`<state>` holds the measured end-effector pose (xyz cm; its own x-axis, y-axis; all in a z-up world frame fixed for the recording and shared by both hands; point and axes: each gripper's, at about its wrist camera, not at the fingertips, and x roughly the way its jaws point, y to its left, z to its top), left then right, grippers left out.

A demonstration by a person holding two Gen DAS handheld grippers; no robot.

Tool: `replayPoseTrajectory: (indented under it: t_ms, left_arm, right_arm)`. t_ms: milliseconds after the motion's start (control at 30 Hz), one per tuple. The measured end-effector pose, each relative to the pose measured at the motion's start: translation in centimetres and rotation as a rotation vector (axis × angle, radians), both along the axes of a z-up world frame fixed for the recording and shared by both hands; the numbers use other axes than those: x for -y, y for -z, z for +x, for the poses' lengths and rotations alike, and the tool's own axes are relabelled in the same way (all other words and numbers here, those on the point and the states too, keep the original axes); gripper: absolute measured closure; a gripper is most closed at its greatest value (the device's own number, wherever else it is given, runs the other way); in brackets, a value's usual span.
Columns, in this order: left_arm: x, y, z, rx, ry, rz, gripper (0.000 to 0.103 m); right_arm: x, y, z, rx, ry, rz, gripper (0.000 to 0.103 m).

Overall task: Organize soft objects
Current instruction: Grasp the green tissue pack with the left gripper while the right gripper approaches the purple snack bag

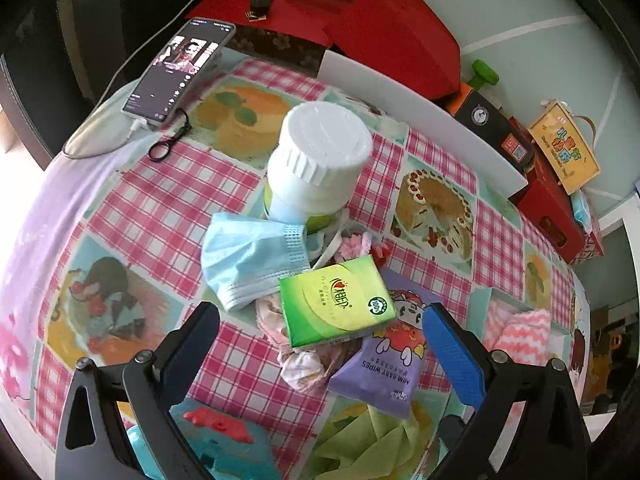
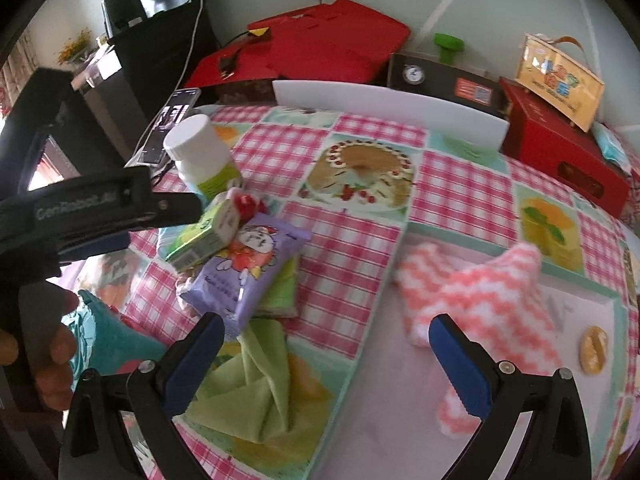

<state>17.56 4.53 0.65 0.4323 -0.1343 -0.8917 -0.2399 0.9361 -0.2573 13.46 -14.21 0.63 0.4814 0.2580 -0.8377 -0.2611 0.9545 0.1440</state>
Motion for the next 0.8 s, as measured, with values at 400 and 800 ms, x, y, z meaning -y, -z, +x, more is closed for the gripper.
replayPoseTrajectory:
  t_ms: [400, 800]
  left_arm:
    - [0.6, 1.8, 1.4, -0.037, -0.002, -0.033, 0.016]
    - [0.9, 2.1, 1.6, -0.042, 0.001, -0.049, 0.034]
  right_arm:
    - [-1.6, 1.2, 1.2, 0.001, -0.039, 0.017, 0.007]
    - [-1.9, 1.5, 1.2, -0.002, -0.045, -0.001, 0.007]
